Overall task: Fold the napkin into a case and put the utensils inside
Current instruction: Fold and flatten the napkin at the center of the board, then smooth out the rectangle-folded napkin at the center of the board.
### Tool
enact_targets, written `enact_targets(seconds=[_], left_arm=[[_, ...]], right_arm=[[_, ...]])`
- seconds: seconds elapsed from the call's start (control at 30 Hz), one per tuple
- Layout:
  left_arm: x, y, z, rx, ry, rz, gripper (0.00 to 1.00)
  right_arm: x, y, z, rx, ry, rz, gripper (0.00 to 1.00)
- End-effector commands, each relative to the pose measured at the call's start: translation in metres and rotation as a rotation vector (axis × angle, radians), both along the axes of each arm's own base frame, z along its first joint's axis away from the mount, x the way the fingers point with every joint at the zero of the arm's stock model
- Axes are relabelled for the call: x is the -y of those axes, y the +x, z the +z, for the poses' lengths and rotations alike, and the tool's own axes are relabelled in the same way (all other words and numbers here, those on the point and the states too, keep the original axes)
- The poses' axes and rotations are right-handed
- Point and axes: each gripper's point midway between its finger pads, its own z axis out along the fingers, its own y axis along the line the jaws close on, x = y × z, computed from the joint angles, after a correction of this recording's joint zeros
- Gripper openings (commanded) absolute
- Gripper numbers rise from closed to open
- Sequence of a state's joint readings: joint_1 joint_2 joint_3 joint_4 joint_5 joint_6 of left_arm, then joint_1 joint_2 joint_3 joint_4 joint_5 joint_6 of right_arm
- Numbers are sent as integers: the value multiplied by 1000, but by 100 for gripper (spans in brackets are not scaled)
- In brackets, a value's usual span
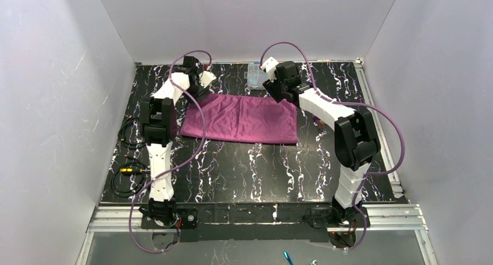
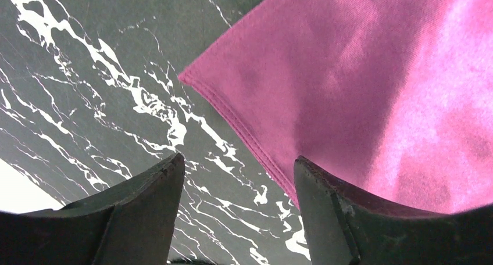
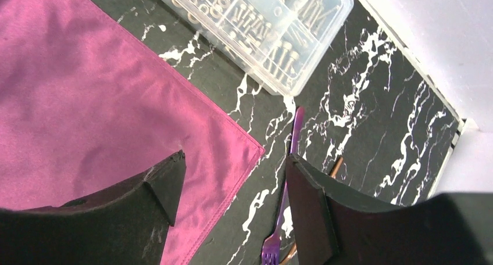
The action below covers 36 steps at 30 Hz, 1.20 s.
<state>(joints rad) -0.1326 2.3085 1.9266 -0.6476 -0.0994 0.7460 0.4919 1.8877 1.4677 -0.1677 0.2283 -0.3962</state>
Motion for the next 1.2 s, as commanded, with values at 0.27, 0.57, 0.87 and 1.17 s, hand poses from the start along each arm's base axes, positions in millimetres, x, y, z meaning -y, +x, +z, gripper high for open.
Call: enact_targets(seconds=[0.27,0.57,0.87,1.17], left_arm=[[6,-38,60,13,-84,6,68],[87,-121,70,-317,-485,-23,66],[174,-202,83,-669,-773,-14,57],[176,-216,29,-773,-661,28,50]], right_arm=[[19,-12,-4,-71,96,-164,55],[-40,-88,-27,-467,498,-97,1],[-94,-187,-38,-931,871,144,1],[-77,-194,-99,-1046,768,-40,1]])
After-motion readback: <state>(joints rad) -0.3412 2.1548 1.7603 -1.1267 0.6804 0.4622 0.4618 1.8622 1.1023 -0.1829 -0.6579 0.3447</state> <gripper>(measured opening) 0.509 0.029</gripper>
